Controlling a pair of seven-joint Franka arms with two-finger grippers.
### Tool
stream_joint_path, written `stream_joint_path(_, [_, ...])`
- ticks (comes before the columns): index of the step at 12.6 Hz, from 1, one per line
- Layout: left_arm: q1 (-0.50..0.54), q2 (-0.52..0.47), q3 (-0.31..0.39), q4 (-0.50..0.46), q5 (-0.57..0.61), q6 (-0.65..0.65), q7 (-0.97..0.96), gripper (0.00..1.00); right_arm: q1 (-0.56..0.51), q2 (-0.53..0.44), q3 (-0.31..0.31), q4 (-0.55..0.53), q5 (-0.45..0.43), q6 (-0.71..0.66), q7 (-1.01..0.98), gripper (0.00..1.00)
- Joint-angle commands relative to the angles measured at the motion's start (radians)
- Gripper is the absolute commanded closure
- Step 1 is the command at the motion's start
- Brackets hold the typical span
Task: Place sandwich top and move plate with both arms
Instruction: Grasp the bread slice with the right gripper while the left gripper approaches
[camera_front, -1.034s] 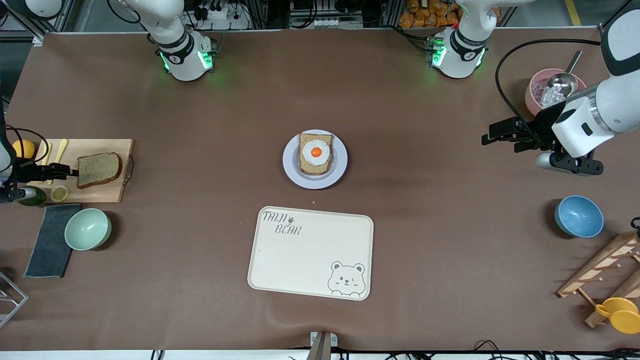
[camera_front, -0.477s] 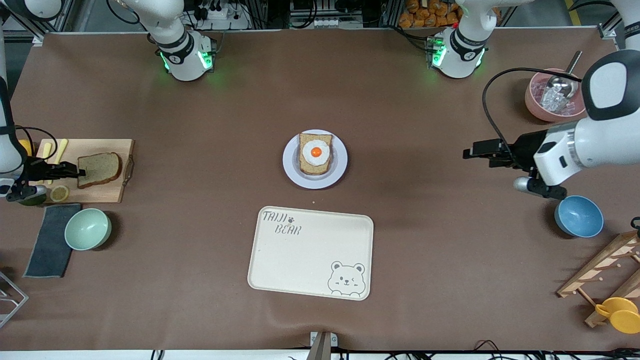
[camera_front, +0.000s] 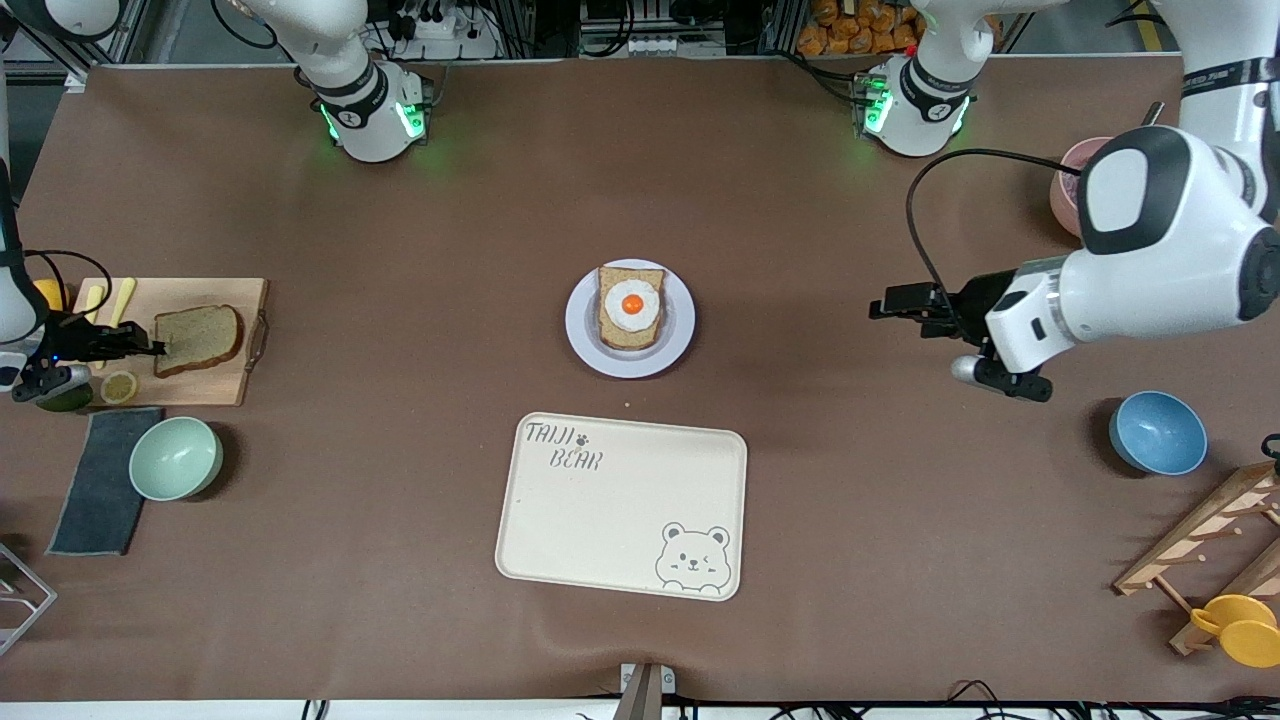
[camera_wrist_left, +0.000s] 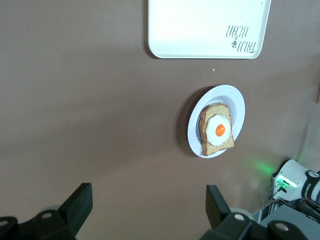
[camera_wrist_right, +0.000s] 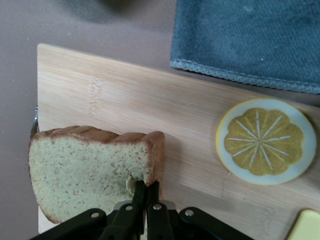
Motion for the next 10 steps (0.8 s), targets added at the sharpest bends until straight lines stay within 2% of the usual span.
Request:
stream_joint_path(1, [0.004,-0.028,-0.047,-0.109,-0.076,0.106,0.014,0.00,0.001,-0.010,0.019,0.027,0.022,-0.075,-0.001,1.00])
stream_joint_path(4, [0.004,0.025,-0.066,-0.122,-0.179,0.137,0.023,0.00,0.030,-0.030,0.019,0.127,0.024,-0.281,0.052,1.00])
stream_joint_path(6, [0.014,0.060,-0.066,-0.123,-0.243,0.137,0.121,0.00,0.068,-0.053,0.021,0.182,0.027,-0.439,0.168,1.00])
stream_joint_path(10, [0.002,0.114,-0.066,-0.125,-0.263,0.153,0.146,0.00,0.136,-0.087,0.022,0.172,0.177,-0.578,0.294,1.00])
